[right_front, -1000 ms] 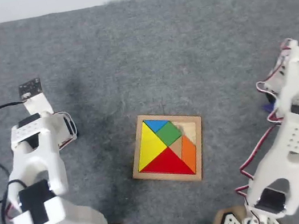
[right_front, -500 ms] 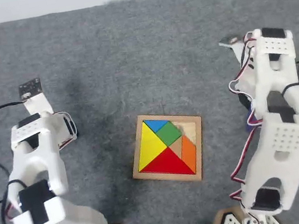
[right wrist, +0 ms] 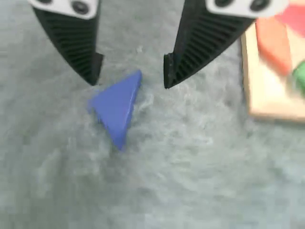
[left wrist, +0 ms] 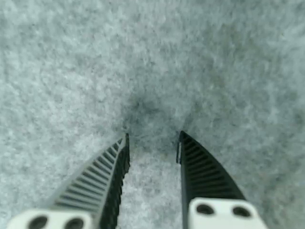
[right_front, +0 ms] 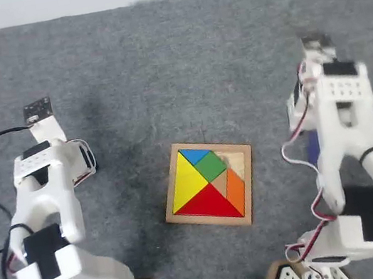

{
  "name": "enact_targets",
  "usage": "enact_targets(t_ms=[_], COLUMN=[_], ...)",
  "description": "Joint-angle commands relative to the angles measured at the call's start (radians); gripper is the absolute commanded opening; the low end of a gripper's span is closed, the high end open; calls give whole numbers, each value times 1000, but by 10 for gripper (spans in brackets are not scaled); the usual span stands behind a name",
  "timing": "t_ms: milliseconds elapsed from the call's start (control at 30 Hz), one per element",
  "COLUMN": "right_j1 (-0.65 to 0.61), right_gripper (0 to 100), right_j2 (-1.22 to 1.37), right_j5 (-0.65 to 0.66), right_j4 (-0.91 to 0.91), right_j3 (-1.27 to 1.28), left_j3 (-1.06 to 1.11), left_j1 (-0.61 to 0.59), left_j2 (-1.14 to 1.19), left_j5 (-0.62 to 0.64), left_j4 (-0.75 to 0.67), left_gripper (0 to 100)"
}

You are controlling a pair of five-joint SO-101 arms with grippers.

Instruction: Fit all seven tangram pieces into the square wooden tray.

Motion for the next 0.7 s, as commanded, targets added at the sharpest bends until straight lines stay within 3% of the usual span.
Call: enact_targets(t_ms=[0,333,667], right_j1=[18,105,105], right_gripper=[255,256,254], right_j2=[-71,102,292], right_j5=[-40,-44,-43], right_j4=[-102,-148,-145], right_j3=[64,9,-86], left_j3=[-8,-7,-4], left_j1=[2,0,0], left_j2=[-54,-54,-54], left_j5=[3,8,9], left_j4=[-12,-12,-12], left_gripper=[151,151,151])
